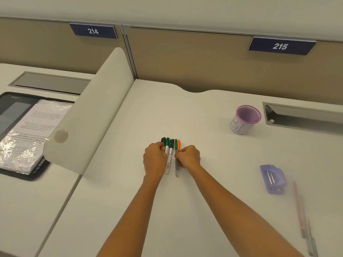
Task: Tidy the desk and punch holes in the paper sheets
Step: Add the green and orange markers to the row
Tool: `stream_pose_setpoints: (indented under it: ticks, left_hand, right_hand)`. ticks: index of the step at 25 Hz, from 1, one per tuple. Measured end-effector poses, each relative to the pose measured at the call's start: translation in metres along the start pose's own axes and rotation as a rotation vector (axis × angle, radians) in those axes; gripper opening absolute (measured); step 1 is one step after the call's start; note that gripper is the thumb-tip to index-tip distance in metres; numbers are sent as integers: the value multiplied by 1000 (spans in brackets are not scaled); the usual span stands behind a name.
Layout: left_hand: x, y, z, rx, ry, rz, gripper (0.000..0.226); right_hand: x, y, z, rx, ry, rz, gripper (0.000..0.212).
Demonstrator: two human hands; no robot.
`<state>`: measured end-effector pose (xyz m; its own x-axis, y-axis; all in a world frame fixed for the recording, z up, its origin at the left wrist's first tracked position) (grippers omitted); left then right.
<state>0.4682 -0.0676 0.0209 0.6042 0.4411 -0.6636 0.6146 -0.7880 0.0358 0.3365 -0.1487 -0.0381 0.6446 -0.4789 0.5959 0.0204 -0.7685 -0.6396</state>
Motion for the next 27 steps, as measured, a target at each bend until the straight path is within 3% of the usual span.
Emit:
stream_pose_setpoints:
  ticks: [4, 9, 14, 17, 21, 24, 27]
  left_hand:
    - [25, 0, 7, 117, 62, -71, 15]
    - [35, 2, 11, 138, 73, -74, 43]
    - [37, 4, 15, 165, 80, -65, 29]
    - [39, 5, 15, 155, 90, -61, 37]
    - [34, 1, 14, 148, 101, -36, 21]
    - [19, -10, 11, 93, 103, 23, 40]
    - [-7, -29, 14, -5, 86, 110, 42]
  right_hand:
    - [-2, 1, 8, -25, -54, 15, 10]
    - [-2, 3, 8, -66, -71, 27, 11]
    - [-2, 3, 9, -91, -88, 23, 11]
    - [-2, 2, 9, -84, -84, 13, 11]
    - [-9, 3, 0, -84, -29, 12, 14]
    - [-21, 5, -18, -81, 27, 12, 24]
    - [-35, 1, -46, -107, 79, -4, 29]
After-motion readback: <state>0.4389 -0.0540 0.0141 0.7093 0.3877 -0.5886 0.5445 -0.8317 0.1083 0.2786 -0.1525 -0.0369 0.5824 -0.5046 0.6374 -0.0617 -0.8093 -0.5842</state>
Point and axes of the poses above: each hand's wrist, its own y-axis towards the middle knuckle, its own z-axis out of the palm, x = y × z, the point moved 8 cm from there along y, towards the middle knuckle, and after that the axes turned 11 degrees about z, right-handed, at the moved point
